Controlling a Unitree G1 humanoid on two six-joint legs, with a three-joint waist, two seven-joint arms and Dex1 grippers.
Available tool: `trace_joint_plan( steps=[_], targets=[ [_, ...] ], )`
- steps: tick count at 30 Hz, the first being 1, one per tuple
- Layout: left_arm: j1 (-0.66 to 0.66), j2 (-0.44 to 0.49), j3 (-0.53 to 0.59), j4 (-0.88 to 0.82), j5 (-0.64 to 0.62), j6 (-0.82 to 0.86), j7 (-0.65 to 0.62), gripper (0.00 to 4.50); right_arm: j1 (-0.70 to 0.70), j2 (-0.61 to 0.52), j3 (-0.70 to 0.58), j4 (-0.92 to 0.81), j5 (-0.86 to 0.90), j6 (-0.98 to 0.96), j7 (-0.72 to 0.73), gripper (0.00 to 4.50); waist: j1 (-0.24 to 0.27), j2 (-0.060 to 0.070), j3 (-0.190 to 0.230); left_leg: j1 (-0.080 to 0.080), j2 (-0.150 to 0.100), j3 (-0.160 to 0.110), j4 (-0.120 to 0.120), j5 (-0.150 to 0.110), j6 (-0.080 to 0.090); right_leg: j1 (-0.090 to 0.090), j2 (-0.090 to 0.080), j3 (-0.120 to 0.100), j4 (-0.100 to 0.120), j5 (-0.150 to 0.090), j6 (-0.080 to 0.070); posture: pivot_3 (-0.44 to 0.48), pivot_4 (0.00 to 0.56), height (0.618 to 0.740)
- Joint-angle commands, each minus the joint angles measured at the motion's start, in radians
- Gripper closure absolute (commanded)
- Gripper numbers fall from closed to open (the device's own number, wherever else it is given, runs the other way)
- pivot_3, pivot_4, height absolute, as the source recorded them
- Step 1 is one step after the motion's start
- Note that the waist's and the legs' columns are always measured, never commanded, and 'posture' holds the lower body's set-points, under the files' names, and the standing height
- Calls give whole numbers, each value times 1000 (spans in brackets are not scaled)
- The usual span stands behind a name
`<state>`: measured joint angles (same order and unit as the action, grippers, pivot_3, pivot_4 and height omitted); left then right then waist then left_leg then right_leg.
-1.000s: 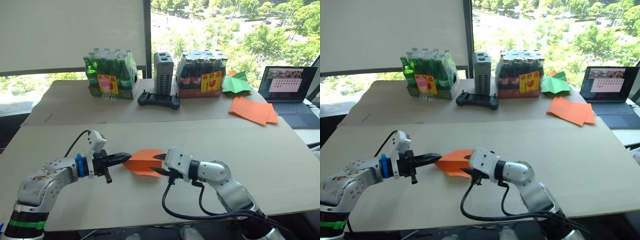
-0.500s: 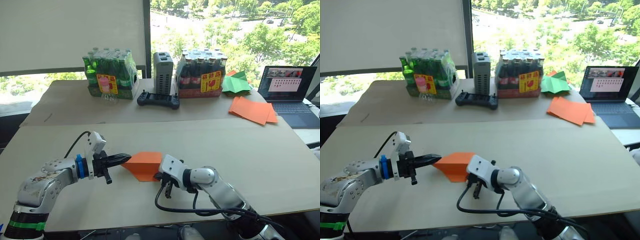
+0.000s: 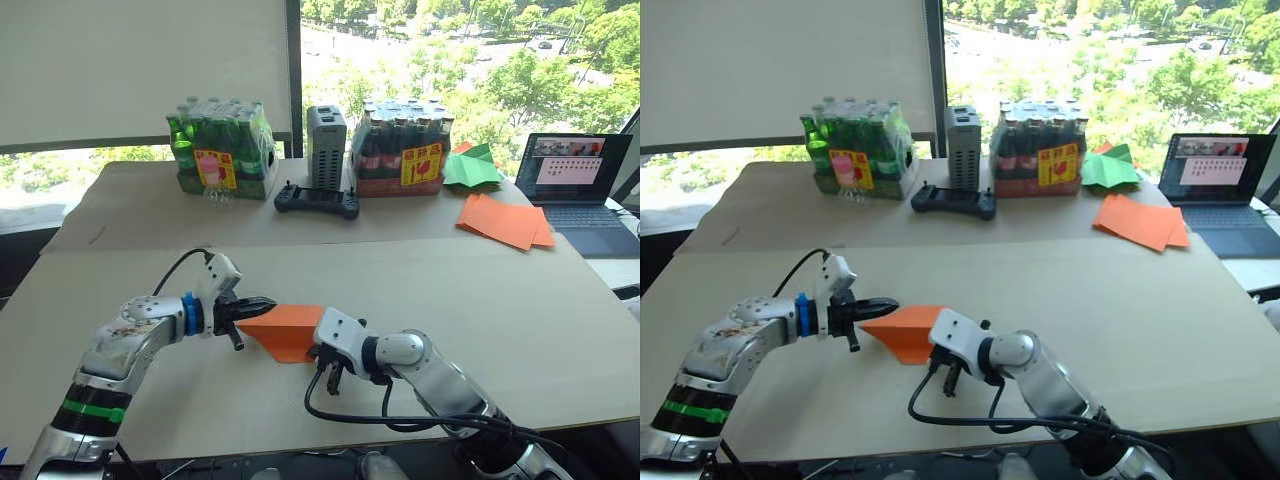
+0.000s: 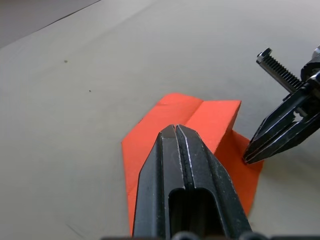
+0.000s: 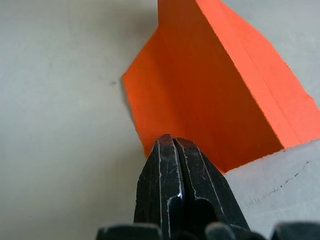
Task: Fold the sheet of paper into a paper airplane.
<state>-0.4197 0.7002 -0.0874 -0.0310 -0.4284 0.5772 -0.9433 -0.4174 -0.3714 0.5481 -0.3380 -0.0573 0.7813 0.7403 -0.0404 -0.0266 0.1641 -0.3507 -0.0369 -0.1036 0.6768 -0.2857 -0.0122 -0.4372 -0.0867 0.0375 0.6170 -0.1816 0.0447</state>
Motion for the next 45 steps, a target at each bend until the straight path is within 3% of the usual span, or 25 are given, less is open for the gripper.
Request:
trace_joint_plan(
  steps=[1, 10, 21, 31, 37, 45],
  targets=[
    [-22, 14, -62, 31, 79, -94, -67, 4500, 20, -12, 33, 24, -2, 52, -3, 4446, -1, 0, 0, 0, 0, 0, 0, 0, 0, 0, 0, 0, 0, 0, 0, 0, 150, 723],
    [36, 29, -93, -12, 115, -121, -144, 4500, 15, -10, 31, 13, 2, 68, -21, 4446, -3, 0, 0, -1, 0, 0, 0, 0, 0, -1, 0, 0, 0, 0, 0, 0, 150, 723],
    [104, 27, -62, -114, 99, -81, -128, 4500, 24, -23, -3, -59, 39, 124, -17, 4446, 0, 0, 0, -1, 0, 0, 1, 0, 0, -1, 0, 0, 1, 0, 0, 0, 150, 723],
    [142, 22, -64, -173, 95, -64, -117, 4500, 14, -81, -157, -242, 228, 292, 36, 4446, 1, 0, 0, -2, 0, 0, 1, 0, 0, -1, 0, 0, 0, 0, 0, 0, 150, 723],
    [155, 26, -68, -216, 93, -53, -109, 4500, -94, -61, -272, -108, 288, 278, 8, 4446, -3, 0, 0, -2, 0, 0, 0, 0, 0, -1, 0, 0, 0, 0, 0, 0, 150, 723],
    [176, 31, -72, -229, 100, -45, -105, 4500, -176, 7, -254, 113, 286, 191, -14, 1819, -3, 0, 0, -2, 0, 0, 0, 0, 0, -2, 0, 0, 0, 0, 0, 0, 150, 723]
  ],
)
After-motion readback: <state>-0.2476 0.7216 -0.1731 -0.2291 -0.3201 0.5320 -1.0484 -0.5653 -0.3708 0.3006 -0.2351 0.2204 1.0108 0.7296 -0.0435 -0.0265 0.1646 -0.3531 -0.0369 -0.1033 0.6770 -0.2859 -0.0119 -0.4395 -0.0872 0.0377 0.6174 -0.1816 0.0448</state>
